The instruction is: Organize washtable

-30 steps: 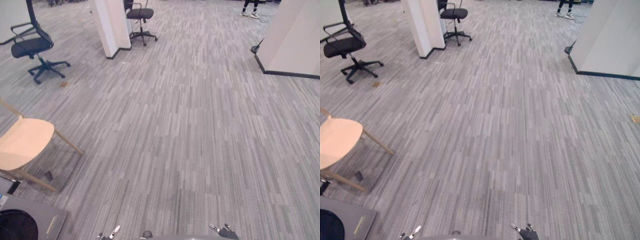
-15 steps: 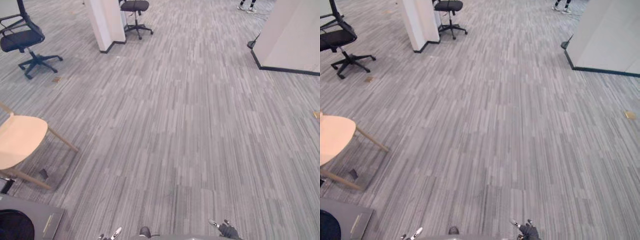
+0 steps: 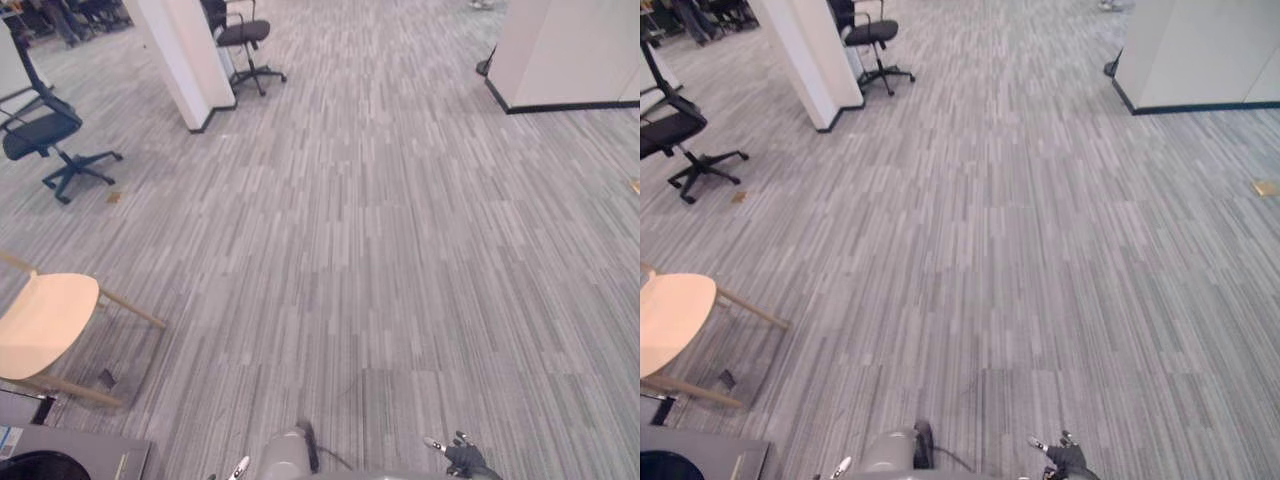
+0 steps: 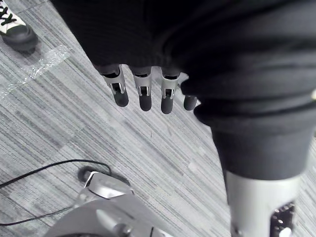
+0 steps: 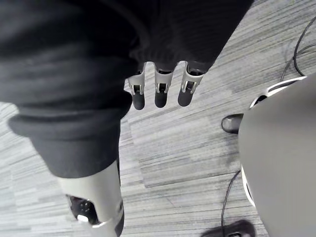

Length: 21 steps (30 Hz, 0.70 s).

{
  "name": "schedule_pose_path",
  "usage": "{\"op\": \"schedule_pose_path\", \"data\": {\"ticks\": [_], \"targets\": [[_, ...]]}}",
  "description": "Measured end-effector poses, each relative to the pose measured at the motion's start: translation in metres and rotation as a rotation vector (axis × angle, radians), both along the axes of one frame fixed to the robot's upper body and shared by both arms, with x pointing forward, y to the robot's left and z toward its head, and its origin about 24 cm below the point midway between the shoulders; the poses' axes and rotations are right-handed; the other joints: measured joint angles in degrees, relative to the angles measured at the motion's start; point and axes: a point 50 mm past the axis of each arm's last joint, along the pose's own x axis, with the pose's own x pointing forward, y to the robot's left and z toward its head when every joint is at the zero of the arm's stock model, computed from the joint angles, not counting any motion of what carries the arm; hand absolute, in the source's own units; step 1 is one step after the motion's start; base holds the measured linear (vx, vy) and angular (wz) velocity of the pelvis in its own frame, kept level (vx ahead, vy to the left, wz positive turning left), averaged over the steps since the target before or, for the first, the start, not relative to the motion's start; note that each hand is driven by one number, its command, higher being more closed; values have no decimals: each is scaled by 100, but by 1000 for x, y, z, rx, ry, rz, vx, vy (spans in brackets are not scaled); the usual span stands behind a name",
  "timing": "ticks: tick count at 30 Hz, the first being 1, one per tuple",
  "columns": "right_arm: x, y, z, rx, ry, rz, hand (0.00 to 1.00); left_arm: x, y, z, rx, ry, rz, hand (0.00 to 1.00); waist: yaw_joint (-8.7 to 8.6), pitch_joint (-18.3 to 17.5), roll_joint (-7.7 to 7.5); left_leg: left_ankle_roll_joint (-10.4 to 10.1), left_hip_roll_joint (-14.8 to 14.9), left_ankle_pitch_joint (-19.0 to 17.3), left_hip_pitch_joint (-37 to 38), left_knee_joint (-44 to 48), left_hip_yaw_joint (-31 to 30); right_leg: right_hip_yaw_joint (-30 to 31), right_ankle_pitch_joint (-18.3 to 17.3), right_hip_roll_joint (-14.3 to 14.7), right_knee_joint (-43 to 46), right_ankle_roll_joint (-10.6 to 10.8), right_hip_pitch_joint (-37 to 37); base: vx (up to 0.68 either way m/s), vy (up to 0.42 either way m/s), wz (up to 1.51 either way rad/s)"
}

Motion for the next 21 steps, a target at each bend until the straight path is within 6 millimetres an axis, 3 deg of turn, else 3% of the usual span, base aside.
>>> {"op": "schedule_pose_path", "data": {"ticks": [1, 2, 3, 4, 6, 7, 9, 11, 12, 14, 16, 17, 19, 21], "targets": [[-1, 1, 0, -3, 4, 23, 0, 0, 0, 0, 0, -3, 3, 0, 21, -14, -18, 66, -68, 281, 59, -169, 4, -6, -102, -82, -1, 158, 139, 315, 290, -1], [-2, 8, -1, 9, 10, 46, 0, 3, 5, 1, 11, -10, -6, 0, 90, -81, -150, 258, -244, 308, 67, -12, 98, 27, -105, -228, -44, 158, 229, 337, 283, 5], [-2, 12, -2, 16, 13, 61, 0, 8, 8, 2, 23, -21, -23, 0, 102, -129, -235, 283, -289, 182, 12, 105, 111, 46, -49, -276, -57, 84, 218, 352, 250, 8], [2, 17, -2, 25, 4, 88, 0, 18, 11, 4, 37, -45, -51, 0, 133, -127, -330, 369, -317, -66, -103, 437, 108, 131, 136, -324, -59, -31, 209, 336, 246, 4], [9, 25, -1, 42, -11, 102, 0, 21, 17, 5, 51, -54, -54, 0, 182, -155, -403, 519, -330, -413, -196, 1040, 92, 376, 401, -403, -100, 41, 282, 356, 286, -18], [9, 26, -2, 50, -11, 99, 0, 20, 18, 6, 56, -52, -56, 0, 275, -192, -422, 556, -352, -787, -273, 1513, 68, 544, 466, -476, -54, 54, 304, 323, 271, -46], [6, 19, -4, 48, 13, 85, 0, 15, 16, 4, 44, -31, -54, 0, 282, -243, -358, 613, -380, -1409, -315, 2050, -5, 702, 466, -590, 421, 55, 211, 299, 273, -32], [-1, 12, -5, 39, 37, 68, 0, 12, 14, 2, 35, -14, -60, 0, 257, -299, -323, 672, -507, -1634, -214, 2078, -31, 819, 480, -740, 1314, 81, -152, 286, 295, 15], [-8, 8, -7, 41, 56, 44, 0, 11, 14, 2, 35, -1, -115, 0, 129, -337, -354, 785, -715, -1814, -59, 2015, -131, 1058, 798, -945, 2722, 253, -740, 357, 300, 44], [-6, 7, -6, 42, 46, 26, 0, 8, 18, 2, 42, 20, -148, 0, -88, -288, -356, 968, -892, -1923, 186, 1999, -257, 1404, 998, -861, 4359, 266, -1372, 374, 179, 66], [-6, 6, -6, 40, 43, 24, 0, 5, 18, 1, 37, 32, -152, 0, -146, -246, -377, 1049, -952, -2004, 724, 1803, -363, 1339, 783, -600, 5538, 192, -1770, 343, 52, 49], [-4, 5, -5, 36, 34, 23, 0, 3, 18, 1, 36, 40, -155, 0, -180, -246, -374, 1048, -963, -2003, 1080, 1545, -448, 1027, 489, -466, 5974, -3, -2024, 259, 10, 29], [-2, 2, -3, 26, 11, 13, 0, 4, 17, 1, 31, 33, -145, 0, -193, -241, -367, 1044, -948, -2001, 1520, 1204, -543, 600, 106, -381, 6013, -196, -2465, 313, -16, 28], [2, -1, 0, 18, -20, -18, 0, 7, 15, 1, 22, 14, -119, 0, -210, -181, -327, 1012, -870, -2017, 1875, 1010, -619, 245, -197, -302, 5366, -245, -2762, 346, -79, 25]]}}
